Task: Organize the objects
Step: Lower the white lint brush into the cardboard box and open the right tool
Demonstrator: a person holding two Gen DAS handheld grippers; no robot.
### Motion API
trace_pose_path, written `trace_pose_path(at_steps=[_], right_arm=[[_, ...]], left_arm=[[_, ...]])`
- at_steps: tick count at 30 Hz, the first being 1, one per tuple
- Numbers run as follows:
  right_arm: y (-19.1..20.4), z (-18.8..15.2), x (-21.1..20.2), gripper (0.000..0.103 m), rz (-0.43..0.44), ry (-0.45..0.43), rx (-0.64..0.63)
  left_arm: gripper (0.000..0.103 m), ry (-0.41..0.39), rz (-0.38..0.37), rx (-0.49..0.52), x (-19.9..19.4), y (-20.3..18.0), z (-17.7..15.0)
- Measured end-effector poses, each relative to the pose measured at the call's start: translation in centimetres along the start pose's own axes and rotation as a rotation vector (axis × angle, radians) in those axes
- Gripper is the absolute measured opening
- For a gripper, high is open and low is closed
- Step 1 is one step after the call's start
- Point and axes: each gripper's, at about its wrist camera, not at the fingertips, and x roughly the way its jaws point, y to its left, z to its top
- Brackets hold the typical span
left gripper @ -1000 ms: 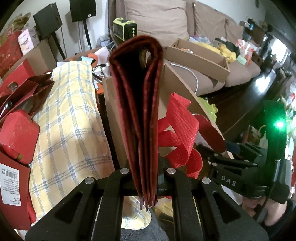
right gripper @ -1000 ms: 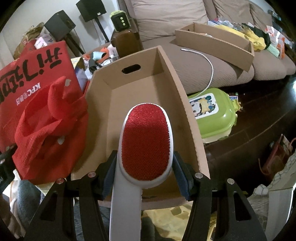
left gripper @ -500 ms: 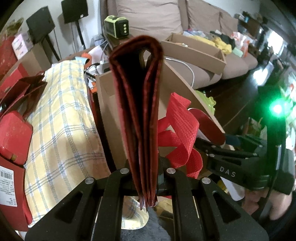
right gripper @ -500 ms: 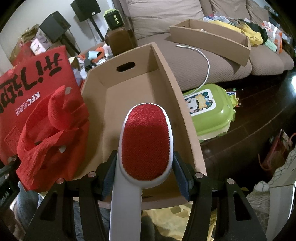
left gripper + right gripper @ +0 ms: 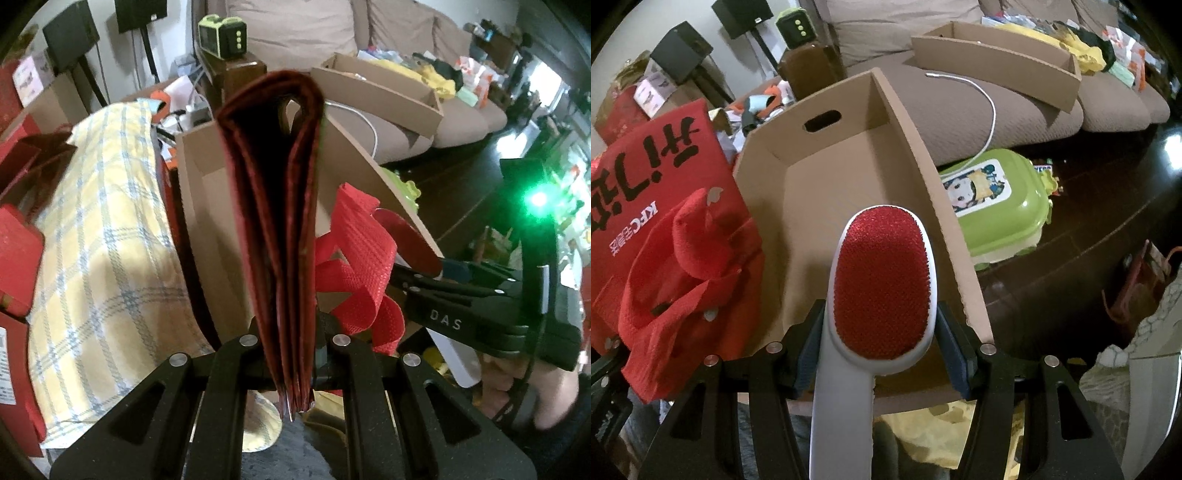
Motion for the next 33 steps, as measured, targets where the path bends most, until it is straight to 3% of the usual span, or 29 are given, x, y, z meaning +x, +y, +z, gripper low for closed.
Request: trace_pose_path(at_steps=[8,33], right_arm=[[-0.1,0.0,0.3,0.059,-0.003,0.016,0.002],[-0.3,-0.1,0.7,0.060,-0.009,0.026,0.018]], left_arm=[[0.009,0.022,-0.032,0.003,0.3,-0.2,0.0],[0.009,0.038,-0.012,0.036,1.2,-1.2,-0.2]])
